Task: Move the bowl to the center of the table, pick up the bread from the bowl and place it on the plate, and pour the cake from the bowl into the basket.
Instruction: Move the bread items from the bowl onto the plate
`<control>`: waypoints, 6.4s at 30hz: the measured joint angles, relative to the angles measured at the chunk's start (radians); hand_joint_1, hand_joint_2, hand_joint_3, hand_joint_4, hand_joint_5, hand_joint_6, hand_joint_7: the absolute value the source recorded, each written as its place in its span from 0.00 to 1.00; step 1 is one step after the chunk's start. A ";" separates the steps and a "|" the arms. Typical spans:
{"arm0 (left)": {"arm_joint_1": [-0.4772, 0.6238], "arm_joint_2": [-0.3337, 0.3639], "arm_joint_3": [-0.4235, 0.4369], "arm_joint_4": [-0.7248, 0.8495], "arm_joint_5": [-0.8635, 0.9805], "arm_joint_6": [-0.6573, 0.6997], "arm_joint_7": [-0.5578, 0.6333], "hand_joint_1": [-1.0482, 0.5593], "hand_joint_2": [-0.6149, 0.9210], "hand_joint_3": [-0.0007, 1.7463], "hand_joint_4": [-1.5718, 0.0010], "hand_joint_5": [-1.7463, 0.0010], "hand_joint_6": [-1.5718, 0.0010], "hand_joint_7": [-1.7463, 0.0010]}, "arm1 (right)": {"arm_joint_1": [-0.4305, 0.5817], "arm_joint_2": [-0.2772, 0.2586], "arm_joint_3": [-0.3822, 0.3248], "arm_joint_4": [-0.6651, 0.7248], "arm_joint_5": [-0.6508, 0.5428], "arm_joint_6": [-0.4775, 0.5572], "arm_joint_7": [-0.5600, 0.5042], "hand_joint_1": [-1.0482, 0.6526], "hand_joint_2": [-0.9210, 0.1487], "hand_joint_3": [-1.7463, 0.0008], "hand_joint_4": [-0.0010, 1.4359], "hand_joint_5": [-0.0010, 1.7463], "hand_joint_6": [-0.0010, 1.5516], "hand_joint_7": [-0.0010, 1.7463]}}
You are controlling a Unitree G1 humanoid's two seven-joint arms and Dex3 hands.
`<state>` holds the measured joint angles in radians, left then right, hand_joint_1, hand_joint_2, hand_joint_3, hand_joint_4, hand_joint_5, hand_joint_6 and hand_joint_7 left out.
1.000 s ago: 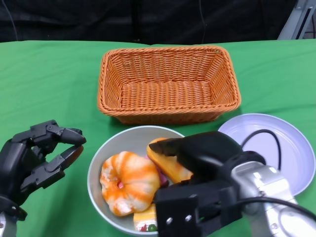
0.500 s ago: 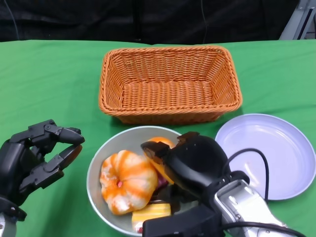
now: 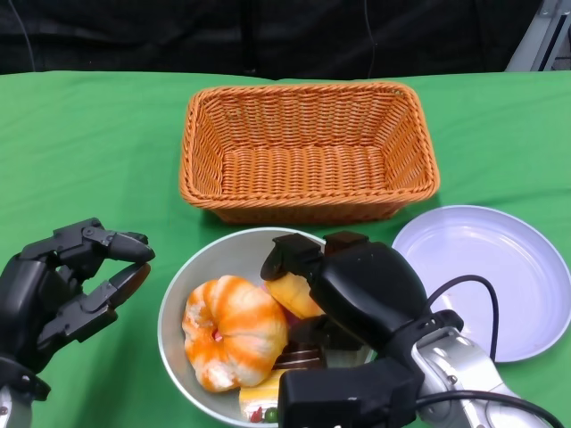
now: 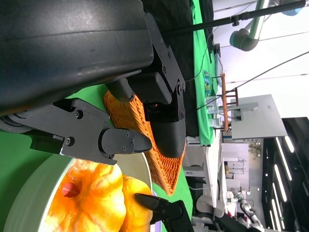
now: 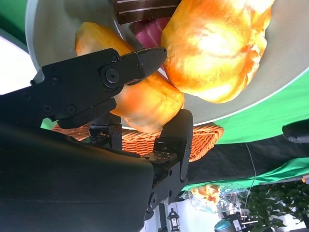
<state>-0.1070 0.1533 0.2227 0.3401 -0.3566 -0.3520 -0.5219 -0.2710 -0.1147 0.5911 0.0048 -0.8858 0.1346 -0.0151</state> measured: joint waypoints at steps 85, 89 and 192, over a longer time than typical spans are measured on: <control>-0.017 0.032 0.016 0.059 0.006 -0.022 -0.013 0.57 1.00 0.19 0.56 0.18 0.43 0.52 | -0.050 -0.199 -0.314 0.695 0.175 -0.546 -0.543 0.52 0.04 1.00 0.48 0.76 0.61 0.29; -0.018 0.032 0.016 0.059 0.006 -0.022 -0.013 0.57 1.00 0.17 0.55 0.19 0.43 0.52 | -0.037 -0.200 -0.296 0.648 0.167 -0.501 -0.528 0.46 0.05 1.00 0.43 0.67 0.56 0.27; -0.038 0.035 0.024 0.086 -0.001 -0.018 -0.032 0.59 1.00 0.19 0.56 0.16 0.44 0.47 | 0.120 -0.215 -0.290 -0.005 0.231 0.146 0.274 0.18 0.00 0.89 0.34 0.03 0.29 0.00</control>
<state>-0.1449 0.1886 0.2465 0.4258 -0.3572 -0.3704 -0.5535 -0.1513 -0.3297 0.3014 0.0003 -0.6549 0.2811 0.2588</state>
